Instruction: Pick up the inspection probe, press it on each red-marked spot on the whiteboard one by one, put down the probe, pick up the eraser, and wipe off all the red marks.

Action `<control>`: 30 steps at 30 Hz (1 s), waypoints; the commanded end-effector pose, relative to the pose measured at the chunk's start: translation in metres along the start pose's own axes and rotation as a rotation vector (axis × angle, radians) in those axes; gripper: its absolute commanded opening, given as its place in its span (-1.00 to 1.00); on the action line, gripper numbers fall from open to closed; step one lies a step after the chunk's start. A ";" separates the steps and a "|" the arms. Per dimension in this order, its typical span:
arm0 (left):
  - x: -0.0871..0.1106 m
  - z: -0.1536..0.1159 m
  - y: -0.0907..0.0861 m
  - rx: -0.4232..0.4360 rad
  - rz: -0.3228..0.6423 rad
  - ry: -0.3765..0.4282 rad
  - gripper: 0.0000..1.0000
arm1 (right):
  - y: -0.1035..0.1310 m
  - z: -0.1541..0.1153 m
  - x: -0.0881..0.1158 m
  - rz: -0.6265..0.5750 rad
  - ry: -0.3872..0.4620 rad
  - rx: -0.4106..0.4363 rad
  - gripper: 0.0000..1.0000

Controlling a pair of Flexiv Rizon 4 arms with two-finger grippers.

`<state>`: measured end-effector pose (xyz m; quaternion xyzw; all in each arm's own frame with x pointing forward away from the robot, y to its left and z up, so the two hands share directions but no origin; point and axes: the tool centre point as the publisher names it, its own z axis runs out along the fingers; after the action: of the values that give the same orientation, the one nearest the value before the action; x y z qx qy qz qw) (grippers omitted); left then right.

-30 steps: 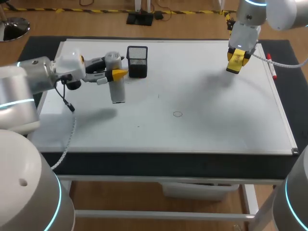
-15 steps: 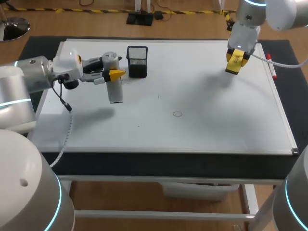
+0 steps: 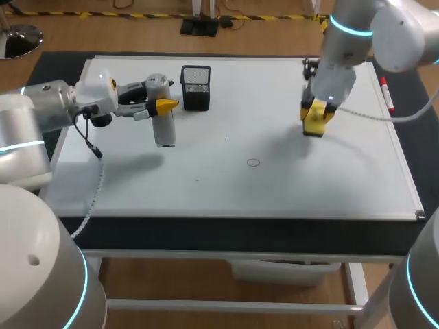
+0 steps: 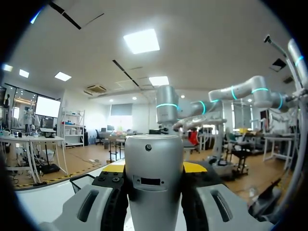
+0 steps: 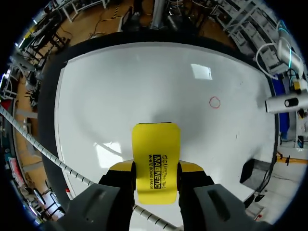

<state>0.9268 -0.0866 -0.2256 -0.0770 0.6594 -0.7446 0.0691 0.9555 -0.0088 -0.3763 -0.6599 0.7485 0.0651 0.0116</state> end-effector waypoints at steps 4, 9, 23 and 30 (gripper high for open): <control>-0.001 0.000 0.000 0.002 0.000 0.003 -1.00 | 0.077 0.001 -0.040 -0.171 0.063 0.107 -1.00; -0.001 0.000 0.000 0.002 0.000 0.003 -1.00 | 0.097 0.012 -0.069 -0.270 0.101 0.135 -1.00; -0.001 0.000 0.000 0.002 0.000 0.003 -1.00 | 0.105 0.035 -0.134 -0.344 0.073 0.073 -1.00; -0.001 0.000 0.000 0.002 0.000 0.003 -1.00 | 0.098 0.054 -0.153 -0.349 0.101 0.036 -1.00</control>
<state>0.9268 -0.0866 -0.2257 -0.0769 0.6594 -0.7447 0.0692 0.8624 0.1449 -0.3960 -0.7821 0.6226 0.0126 0.0224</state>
